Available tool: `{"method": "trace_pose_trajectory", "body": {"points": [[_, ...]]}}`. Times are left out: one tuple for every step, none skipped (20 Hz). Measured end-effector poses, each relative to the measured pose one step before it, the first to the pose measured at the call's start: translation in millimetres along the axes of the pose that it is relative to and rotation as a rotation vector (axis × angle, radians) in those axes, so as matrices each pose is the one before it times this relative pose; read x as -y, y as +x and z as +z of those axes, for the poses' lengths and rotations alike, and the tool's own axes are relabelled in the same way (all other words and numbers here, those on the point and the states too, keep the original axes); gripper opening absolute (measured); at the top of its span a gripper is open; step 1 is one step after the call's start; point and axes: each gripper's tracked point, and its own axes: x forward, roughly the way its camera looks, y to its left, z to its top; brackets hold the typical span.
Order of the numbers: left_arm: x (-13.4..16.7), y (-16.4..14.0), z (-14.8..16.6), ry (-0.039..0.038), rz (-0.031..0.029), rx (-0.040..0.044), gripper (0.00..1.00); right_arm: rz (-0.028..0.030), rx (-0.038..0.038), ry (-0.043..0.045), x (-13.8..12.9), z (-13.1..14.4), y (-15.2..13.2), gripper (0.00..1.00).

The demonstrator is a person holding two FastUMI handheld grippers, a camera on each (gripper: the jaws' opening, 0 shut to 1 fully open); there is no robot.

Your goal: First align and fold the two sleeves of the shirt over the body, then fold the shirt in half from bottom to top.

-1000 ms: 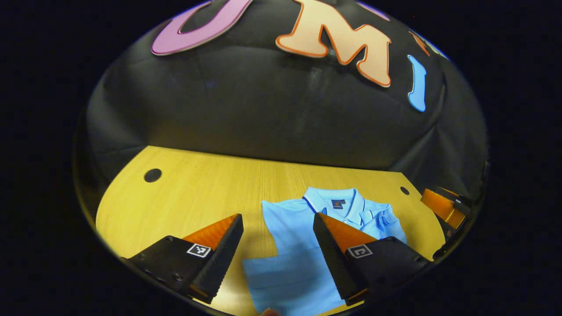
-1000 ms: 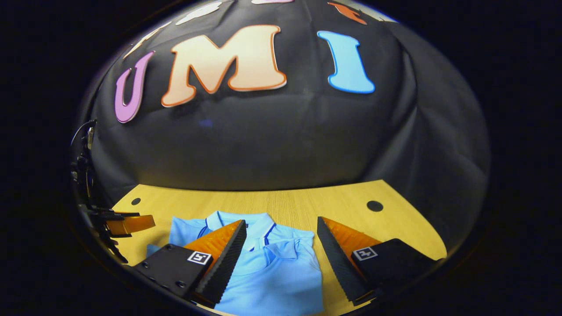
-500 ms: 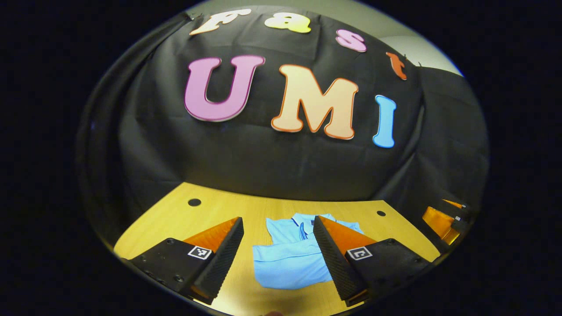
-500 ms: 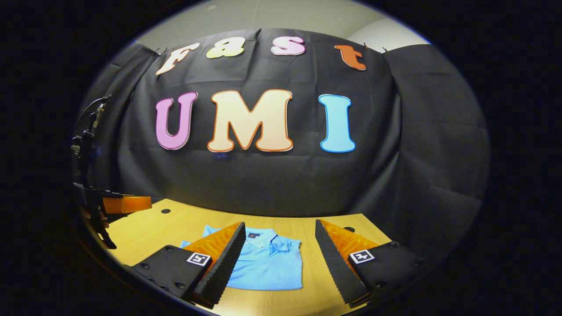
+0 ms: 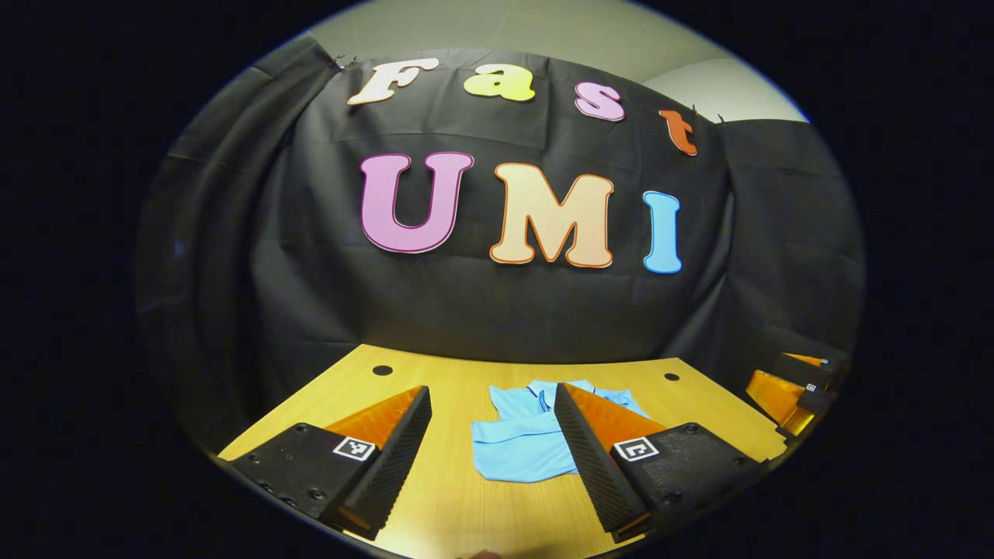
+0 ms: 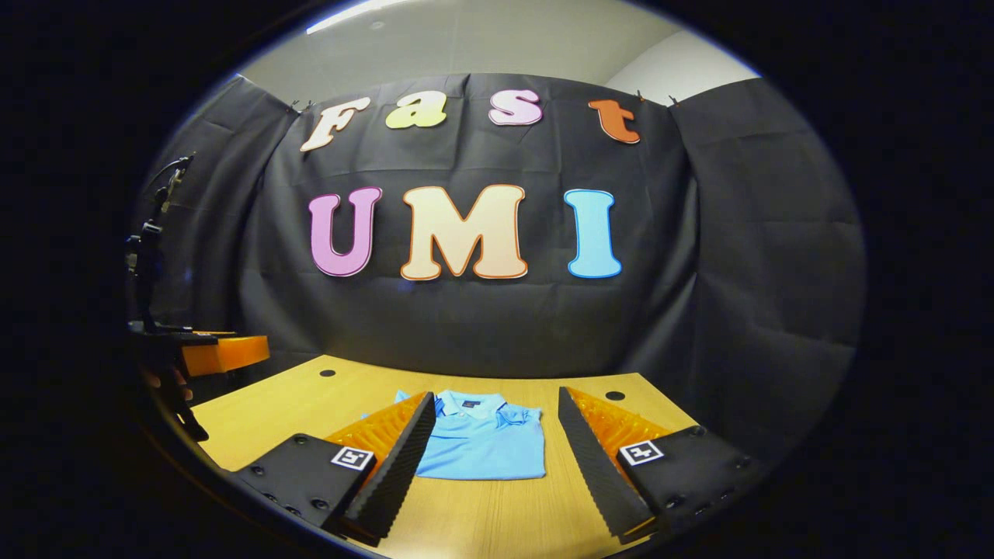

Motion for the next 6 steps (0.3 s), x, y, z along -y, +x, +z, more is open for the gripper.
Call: {"method": "trace_pose_trajectory", "body": {"points": [[0.57, -3.78, 0.70, 0.00581, -0.00016, 0.00539, 0.95, -0.00037, -0.00106, 0.00229, 0.25, 0.73, -2.81, 0.99], [0.30, -2.11, 1.83, 0.00361, -0.00032, 0.00648, 0.95, -0.00139, 0.00298, 0.00005, 0.89, 1.80, -2.82, 0.98], [0.84, -2.05, 0.86, 0.00052, -0.00104, 0.00245, 0.95, -0.00503, 0.00557, 0.00034, 1.68, 0.95, -1.04, 0.99], [0.95, -1.29, -0.02, -0.00016, -0.00172, 0.00147, 0.95, -0.00141, 0.00229, 0.00443, 0.76, 1.54, -1.40, 0.99], [0.58, -0.68, 1.10, 0.00084, -0.00055, 0.00085, 0.95, -0.00539, -0.00203, 0.00371, 0.44, -0.61, -0.75, 0.98], [0.58, -0.54, 1.98, 0.00212, -0.00041, 0.00552, 0.95, -0.00169, -0.00334, 0.00203, 0.93, -0.31, -0.60, 0.99]]}}
